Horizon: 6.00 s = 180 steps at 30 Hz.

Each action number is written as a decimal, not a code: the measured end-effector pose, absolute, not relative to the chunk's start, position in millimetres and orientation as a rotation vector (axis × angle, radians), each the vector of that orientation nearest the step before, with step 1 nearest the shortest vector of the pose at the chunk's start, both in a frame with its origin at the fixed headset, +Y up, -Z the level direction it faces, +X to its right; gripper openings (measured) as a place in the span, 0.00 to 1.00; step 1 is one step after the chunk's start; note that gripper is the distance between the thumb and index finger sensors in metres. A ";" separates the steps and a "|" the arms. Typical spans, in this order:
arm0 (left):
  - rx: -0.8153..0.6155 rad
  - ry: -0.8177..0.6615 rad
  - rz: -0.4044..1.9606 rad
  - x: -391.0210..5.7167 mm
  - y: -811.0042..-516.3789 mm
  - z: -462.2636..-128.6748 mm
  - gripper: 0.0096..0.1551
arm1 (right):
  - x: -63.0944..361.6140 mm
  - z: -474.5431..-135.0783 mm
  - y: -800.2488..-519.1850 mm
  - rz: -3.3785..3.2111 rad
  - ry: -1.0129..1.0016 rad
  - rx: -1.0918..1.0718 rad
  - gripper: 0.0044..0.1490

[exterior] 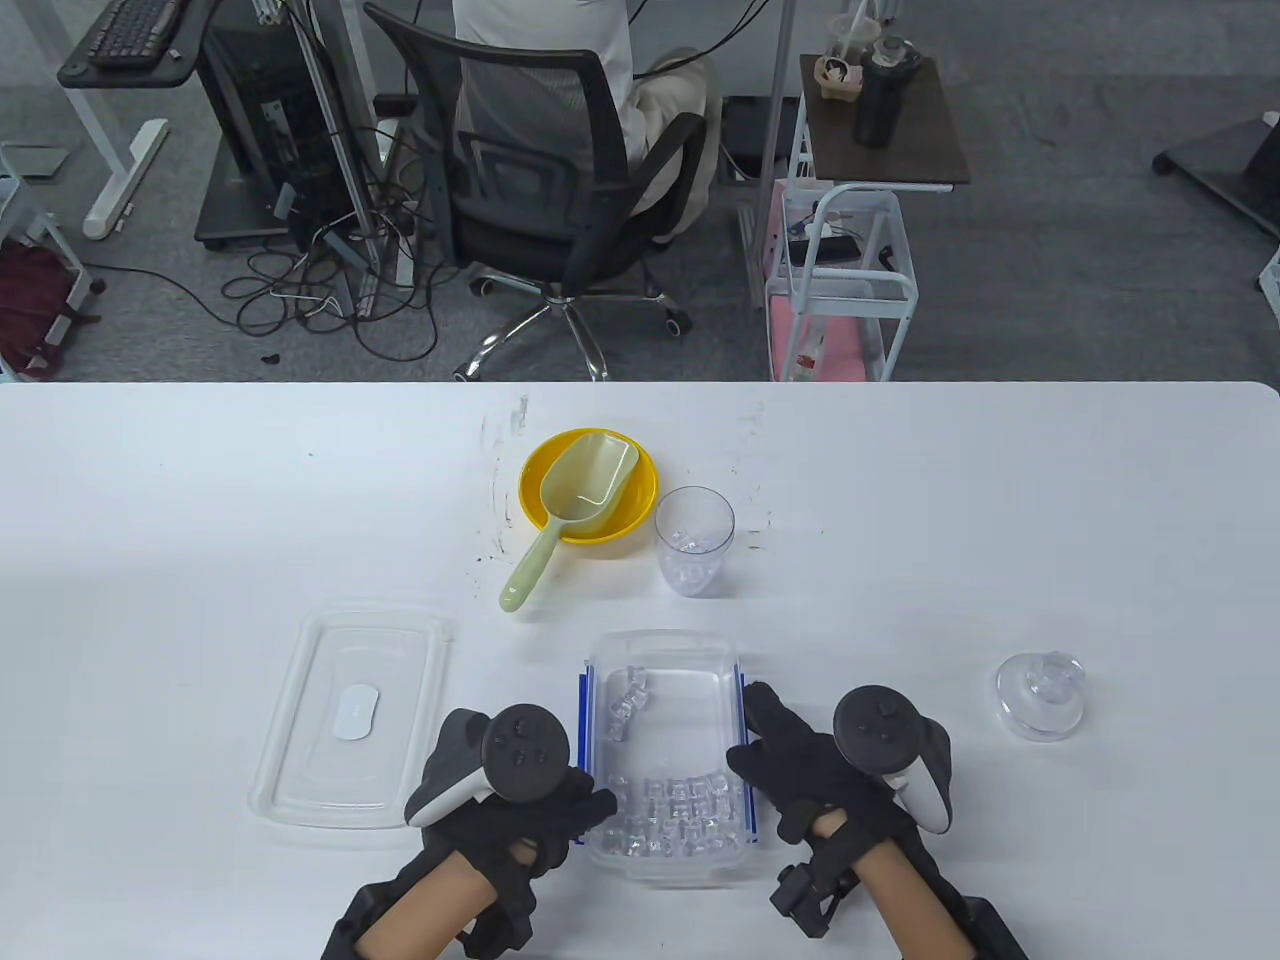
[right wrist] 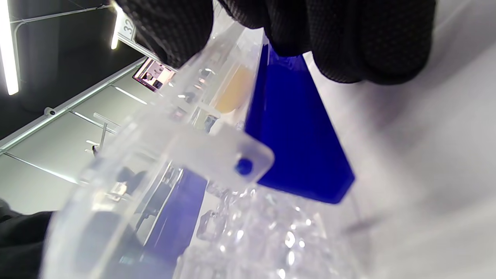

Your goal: Shake ice in a plastic shaker with both hands

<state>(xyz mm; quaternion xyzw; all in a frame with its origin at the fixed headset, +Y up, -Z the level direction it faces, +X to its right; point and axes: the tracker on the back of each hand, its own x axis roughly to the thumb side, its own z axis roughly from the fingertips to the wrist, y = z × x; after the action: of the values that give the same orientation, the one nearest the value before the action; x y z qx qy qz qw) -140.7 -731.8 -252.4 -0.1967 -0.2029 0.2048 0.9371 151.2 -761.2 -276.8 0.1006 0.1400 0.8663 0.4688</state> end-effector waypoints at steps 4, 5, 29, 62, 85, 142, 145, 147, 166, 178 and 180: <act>-0.390 -0.411 0.395 -139.8 -730.5 -252.0 0.26 | 150.5 -276.0 -761.2 2.138 0.324 0.243 0.67; -0.388 -0.414 0.387 -141.1 -729.2 -253.3 0.27 | 150.4 -275.1 -761.1 2.147 0.316 0.245 0.67; -0.338 0.097 -0.074 -226.7 -758.9 -302.4 0.50 | 150.0 -270.8 -760.9 2.171 0.309 0.239 0.67; 0.305 -0.602 1.276 -186.1 -640.0 -242.4 0.36 | 160.9 -254.1 -716.4 1.939 -0.011 0.471 0.64; 0.085 -0.456 1.259 -180.9 -728.7 -268.3 0.38 | 154.2 -250.9 -723.8 1.754 0.026 0.439 0.66; -0.560 -0.238 1.031 -171.9 -785.4 -265.8 0.65 | 163.4 -265.6 -775.2 1.997 0.678 0.107 0.66; -0.481 -0.239 0.940 -172.0 -778.7 -263.5 0.65 | 164.2 -264.9 -771.1 2.047 0.627 0.090 0.67; -0.404 -0.251 0.878 -170.4 -771.6 -261.8 0.63 | 163.7 -263.9 -766.6 2.086 0.573 0.091 0.65; -0.069 -0.408 0.439 -145.5 -747.5 -240.3 0.53 | 132.4 -245.1 -746.8 2.410 0.331 0.276 0.80; -0.079 -0.461 0.403 -139.5 -744.1 -244.4 0.50 | 129.0 -247.2 -747.6 2.388 0.328 0.323 0.78; -0.081 -0.462 0.412 -139.1 -744.7 -244.6 0.50 | 128.7 -246.7 -747.1 2.395 0.320 0.323 0.78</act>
<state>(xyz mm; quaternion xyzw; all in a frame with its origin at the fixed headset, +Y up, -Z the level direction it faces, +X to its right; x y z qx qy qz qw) -139.1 -744.7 -244.6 -0.0399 -0.2271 0.2028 0.9517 128.7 -747.1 -246.7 0.1243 0.1233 0.9222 0.3448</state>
